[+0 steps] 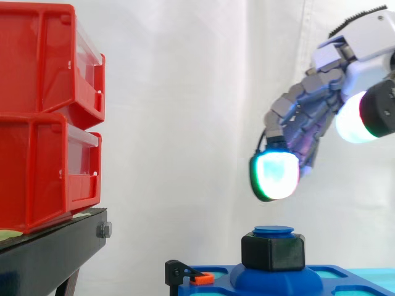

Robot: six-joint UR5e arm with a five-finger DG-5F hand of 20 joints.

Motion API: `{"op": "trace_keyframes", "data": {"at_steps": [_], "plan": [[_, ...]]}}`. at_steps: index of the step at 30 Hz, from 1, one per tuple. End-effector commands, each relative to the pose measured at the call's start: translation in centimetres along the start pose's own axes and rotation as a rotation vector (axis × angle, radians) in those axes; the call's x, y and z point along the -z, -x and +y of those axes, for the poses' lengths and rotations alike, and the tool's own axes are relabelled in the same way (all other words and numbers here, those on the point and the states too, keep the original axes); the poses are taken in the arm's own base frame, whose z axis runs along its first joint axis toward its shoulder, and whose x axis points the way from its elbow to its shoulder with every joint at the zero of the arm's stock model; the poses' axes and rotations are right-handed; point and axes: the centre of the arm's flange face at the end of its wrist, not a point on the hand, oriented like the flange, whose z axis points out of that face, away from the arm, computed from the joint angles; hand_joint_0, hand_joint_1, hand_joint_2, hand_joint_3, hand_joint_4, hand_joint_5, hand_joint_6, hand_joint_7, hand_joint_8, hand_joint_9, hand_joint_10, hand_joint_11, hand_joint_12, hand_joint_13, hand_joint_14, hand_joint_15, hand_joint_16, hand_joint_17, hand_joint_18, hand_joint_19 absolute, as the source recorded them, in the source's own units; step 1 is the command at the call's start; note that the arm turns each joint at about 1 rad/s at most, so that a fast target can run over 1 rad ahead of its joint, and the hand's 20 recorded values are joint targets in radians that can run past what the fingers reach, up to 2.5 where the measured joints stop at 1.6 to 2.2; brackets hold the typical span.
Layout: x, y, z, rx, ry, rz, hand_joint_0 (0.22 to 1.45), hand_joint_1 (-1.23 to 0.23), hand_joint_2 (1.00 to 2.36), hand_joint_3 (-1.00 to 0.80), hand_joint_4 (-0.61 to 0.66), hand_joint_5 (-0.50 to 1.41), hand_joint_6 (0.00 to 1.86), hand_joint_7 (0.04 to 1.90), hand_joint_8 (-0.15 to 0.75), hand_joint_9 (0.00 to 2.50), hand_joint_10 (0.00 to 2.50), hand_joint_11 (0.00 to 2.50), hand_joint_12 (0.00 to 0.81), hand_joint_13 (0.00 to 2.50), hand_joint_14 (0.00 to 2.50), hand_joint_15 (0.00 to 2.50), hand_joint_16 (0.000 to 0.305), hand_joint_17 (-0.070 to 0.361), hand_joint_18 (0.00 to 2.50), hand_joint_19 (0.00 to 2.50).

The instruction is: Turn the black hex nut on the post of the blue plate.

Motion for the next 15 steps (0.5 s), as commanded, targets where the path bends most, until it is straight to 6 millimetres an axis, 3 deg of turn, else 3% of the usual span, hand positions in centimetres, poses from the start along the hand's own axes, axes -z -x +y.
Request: {"op": "trace_keyframes", "data": {"at_steps": [1,8,15], "plan": [[2.1,-0.5,-0.3,-0.006,-0.008,-0.002,0.41,-0.43,1.0,-0.5,0.24,-0.22,0.5,0.79,0.32,0.4,0.0,0.0,0.472,0.53,0.0,0.11,0.067,0.151,0.61,0.33],[6.4,-0.7,0.0,-0.099,0.054,-0.166,0.42,-0.43,1.0,-0.5,0.24,-0.22,0.5,0.78,0.312,0.36,0.0,0.0,0.459,0.43,0.0,0.07,0.067,0.15,0.55,0.3],[8.8,0.4,-0.3,-0.188,0.048,-0.142,0.45,-0.43,1.0,-0.5,0.2,-0.23,0.5,0.78,0.259,0.18,0.0,0.0,0.413,0.06,0.0,0.0,0.062,0.14,0.0,0.14]]}}
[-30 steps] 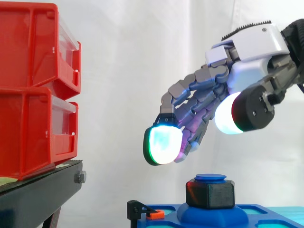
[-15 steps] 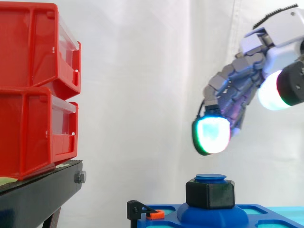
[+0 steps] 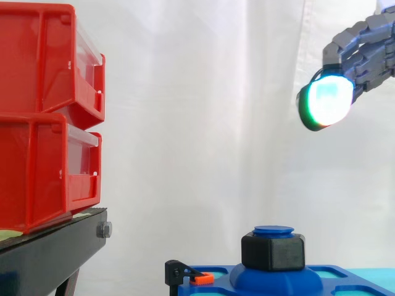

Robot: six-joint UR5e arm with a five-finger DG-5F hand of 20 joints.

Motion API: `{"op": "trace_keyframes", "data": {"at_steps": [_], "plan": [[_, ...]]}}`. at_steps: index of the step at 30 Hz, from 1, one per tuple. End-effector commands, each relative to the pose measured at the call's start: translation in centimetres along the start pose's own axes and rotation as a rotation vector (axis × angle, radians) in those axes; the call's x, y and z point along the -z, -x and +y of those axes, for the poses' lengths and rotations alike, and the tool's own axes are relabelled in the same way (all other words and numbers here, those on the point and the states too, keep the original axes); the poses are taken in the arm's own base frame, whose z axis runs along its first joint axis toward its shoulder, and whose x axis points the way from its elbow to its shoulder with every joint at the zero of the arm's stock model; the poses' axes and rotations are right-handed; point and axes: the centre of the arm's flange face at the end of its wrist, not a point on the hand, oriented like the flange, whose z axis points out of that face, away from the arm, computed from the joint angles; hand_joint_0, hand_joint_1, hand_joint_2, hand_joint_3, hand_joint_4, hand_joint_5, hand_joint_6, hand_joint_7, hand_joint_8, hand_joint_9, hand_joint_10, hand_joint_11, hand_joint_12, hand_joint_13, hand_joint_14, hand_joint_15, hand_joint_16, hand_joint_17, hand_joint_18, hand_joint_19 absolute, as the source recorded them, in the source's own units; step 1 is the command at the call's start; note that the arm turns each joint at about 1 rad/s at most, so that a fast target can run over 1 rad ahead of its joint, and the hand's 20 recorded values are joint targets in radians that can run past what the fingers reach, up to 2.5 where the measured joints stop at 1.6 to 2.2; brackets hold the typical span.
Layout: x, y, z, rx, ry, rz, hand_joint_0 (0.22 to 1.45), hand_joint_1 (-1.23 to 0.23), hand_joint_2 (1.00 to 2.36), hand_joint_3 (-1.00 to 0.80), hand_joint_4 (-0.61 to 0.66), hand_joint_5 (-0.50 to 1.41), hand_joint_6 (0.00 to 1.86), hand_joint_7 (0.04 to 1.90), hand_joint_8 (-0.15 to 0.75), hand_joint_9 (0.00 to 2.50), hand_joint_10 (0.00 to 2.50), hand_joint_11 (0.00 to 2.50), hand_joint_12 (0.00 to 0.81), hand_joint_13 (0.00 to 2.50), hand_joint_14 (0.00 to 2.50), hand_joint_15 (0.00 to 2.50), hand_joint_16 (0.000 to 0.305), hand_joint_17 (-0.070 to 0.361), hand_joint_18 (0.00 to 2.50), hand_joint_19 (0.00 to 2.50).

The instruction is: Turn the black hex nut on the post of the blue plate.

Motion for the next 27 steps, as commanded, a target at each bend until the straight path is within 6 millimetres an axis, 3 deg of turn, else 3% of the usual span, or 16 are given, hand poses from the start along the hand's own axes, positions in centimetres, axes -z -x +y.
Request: {"op": "trace_keyframes", "data": {"at_steps": [1,8,15,27], "plan": [[0.99,0.22,-0.35,-0.056,-0.013,0.017,0.45,-0.43,1.0,-0.5,0.2,-0.24,0.5,0.78,0.251,0.17,0.0,0.0,0.408,0.04,0.0,0.0,0.062,0.14,0.0,0.12],[1.08,0.24,-0.82,-0.236,-0.031,0.016,0.45,-0.42,1.0,-0.5,0.13,-0.25,0.5,0.73,0.194,0.01,0.0,0.0,0.367,0.0,0.0,0.0,0.061,0.138,0.0,0.02],[1.17,0.2,-1.04,-0.522,-0.099,-0.021,0.44,-0.4,1.0,-0.5,0.15,-0.26,0.5,0.7,0.209,0.02,0.0,0.0,0.382,0.0,0.0,0.0,0.062,0.141,0.0,0.03],[1.55,-0.27,-0.91,-0.554,-0.131,0.007,0.41,-0.38,1.0,-0.5,0.07,-0.27,0.5,0.69,0.169,0.0,0.0,0.0,0.353,0.0,0.0,0.0,0.064,0.143,0.0,0.0]]}}
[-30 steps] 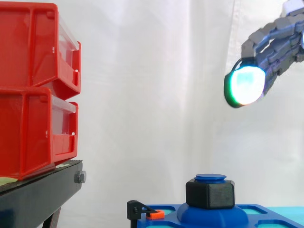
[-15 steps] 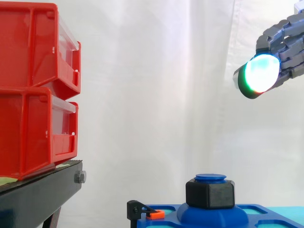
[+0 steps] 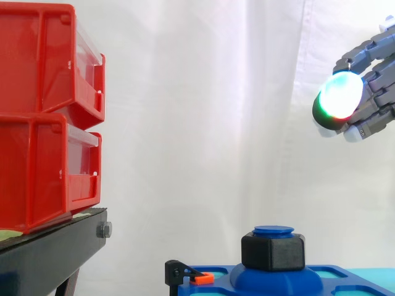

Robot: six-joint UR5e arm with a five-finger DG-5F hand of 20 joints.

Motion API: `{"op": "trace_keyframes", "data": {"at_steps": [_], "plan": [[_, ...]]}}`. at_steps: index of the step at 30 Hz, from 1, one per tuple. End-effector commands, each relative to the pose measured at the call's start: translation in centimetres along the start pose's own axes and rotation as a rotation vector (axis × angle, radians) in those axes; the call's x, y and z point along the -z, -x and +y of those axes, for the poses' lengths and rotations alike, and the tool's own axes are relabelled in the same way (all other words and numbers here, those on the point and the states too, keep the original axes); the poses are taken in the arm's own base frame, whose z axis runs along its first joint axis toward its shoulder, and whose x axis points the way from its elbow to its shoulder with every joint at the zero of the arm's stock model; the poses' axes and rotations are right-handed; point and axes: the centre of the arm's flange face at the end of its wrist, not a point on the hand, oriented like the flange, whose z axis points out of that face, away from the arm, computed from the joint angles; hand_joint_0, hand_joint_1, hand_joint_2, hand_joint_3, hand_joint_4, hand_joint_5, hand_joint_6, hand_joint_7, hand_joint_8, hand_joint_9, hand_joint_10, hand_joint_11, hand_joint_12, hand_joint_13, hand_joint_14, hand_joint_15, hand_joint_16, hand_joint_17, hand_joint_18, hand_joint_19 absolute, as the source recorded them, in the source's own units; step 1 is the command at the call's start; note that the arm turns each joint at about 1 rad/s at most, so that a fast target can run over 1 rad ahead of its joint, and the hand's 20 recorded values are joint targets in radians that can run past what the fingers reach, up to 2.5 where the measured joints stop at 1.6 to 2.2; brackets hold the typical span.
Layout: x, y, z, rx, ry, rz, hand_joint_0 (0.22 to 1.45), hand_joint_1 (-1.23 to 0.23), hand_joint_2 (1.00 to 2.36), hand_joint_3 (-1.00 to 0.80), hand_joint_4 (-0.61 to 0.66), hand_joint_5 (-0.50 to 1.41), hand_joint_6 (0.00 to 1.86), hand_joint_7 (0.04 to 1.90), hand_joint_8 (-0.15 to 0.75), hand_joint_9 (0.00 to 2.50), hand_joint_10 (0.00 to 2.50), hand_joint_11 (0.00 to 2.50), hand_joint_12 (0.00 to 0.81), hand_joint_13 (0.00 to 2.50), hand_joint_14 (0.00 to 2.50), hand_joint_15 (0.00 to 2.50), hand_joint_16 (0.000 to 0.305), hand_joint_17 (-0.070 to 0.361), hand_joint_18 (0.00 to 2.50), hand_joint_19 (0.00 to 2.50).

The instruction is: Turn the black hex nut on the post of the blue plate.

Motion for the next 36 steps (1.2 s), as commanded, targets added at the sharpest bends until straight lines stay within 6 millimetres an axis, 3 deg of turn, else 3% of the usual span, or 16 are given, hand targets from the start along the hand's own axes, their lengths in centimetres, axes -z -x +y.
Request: {"op": "trace_keyframes", "data": {"at_steps": [1,19,28,36], "plan": [[0.01,-0.04,0.04,-0.005,0.0,0.002,0.41,-0.38,1.0,-0.5,0.05,-0.27,0.5,0.68,0.167,0.0,0.0,0.0,0.353,0.0,0.0,0.0,0.063,0.143,0.0,0.0],[-0.01,0.01,0.03,-0.005,-0.001,-0.003,0.43,-0.36,1.0,-0.5,0.08,-0.26,0.5,0.78,0.175,0.0,0.0,0.0,0.361,0.0,0.0,0.0,0.063,0.142,0.0,0.03],[-0.01,0.01,0.03,-0.005,-0.001,-0.003,0.43,-0.39,1.0,-0.5,0.07,-0.25,0.5,0.68,0.163,0.0,0.0,0.0,0.354,0.0,0.0,0.0,0.063,0.142,0.0,0.01],[-0.02,0.01,0.04,-0.005,0.0,-0.003,0.44,-0.4,1.0,-0.5,0.08,-0.24,0.5,0.73,0.159,0.0,0.0,0.0,0.349,0.0,0.0,0.0,0.062,0.139,0.0,0.0]]}}
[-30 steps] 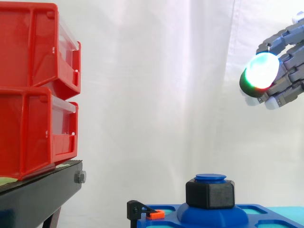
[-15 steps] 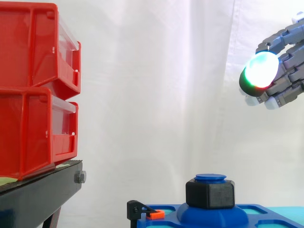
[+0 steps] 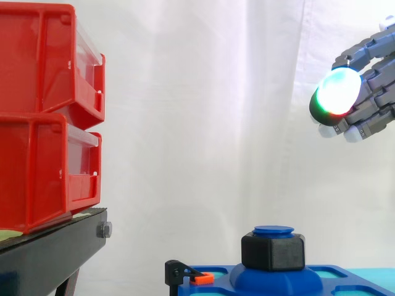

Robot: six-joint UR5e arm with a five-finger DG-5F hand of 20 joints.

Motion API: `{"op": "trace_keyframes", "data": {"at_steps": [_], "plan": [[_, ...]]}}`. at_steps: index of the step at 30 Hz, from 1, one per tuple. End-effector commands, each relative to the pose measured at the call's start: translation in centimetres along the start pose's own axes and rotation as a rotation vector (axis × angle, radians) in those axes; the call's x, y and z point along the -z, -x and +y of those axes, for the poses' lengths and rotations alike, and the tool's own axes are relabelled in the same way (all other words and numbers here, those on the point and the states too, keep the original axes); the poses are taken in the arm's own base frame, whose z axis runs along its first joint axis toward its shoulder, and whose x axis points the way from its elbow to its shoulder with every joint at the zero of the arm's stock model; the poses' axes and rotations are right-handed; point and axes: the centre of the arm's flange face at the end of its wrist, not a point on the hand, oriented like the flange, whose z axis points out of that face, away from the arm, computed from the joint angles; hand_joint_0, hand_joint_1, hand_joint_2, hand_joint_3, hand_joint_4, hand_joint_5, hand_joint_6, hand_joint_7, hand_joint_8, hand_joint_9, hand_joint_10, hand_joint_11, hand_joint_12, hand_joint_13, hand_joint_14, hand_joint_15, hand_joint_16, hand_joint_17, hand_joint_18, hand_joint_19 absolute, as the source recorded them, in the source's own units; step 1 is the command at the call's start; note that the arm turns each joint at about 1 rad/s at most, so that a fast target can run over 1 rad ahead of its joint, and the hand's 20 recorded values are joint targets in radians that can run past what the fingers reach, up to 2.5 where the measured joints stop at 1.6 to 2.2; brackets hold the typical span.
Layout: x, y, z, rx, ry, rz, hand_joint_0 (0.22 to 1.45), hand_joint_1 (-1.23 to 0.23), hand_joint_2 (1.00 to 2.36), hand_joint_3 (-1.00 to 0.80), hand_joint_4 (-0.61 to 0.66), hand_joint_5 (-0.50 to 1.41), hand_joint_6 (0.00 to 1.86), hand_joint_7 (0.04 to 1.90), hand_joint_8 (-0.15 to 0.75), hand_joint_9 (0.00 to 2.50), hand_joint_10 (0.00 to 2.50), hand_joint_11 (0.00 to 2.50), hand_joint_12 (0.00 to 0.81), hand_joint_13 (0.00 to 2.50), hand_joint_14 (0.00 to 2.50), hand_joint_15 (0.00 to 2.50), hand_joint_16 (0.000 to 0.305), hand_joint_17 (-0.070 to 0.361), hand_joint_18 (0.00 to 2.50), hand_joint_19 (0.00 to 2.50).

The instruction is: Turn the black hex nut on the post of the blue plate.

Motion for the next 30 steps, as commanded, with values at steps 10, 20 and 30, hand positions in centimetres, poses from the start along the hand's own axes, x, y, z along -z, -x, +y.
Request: {"op": "trace_keyframes", "data": {"at_steps": [10,20,30], "plan": [[-0.02,0.01,0.06,-0.001,0.002,-0.001,0.44,-0.39,1.0,-0.5,0.06,-0.24,0.5,0.69,0.153,0.0,0.0,0.0,0.347,0.0,0.0,0.0,0.062,0.139,0.0,0.0],[0.0,0.0,0.04,0.001,0.001,0.0,0.44,-0.39,1.0,-0.5,0.04,-0.24,0.5,0.7,0.153,0.0,0.0,0.0,0.346,0.0,0.0,0.0,0.061,0.138,0.0,0.0],[0.0,-0.04,-0.02,0.0,-0.001,0.001,0.44,-0.41,1.0,-0.5,0.03,-0.23,0.5,0.69,0.152,0.06,0.0,0.0,0.339,0.0,0.0,0.0,0.059,0.133,0.0,0.0]]}}
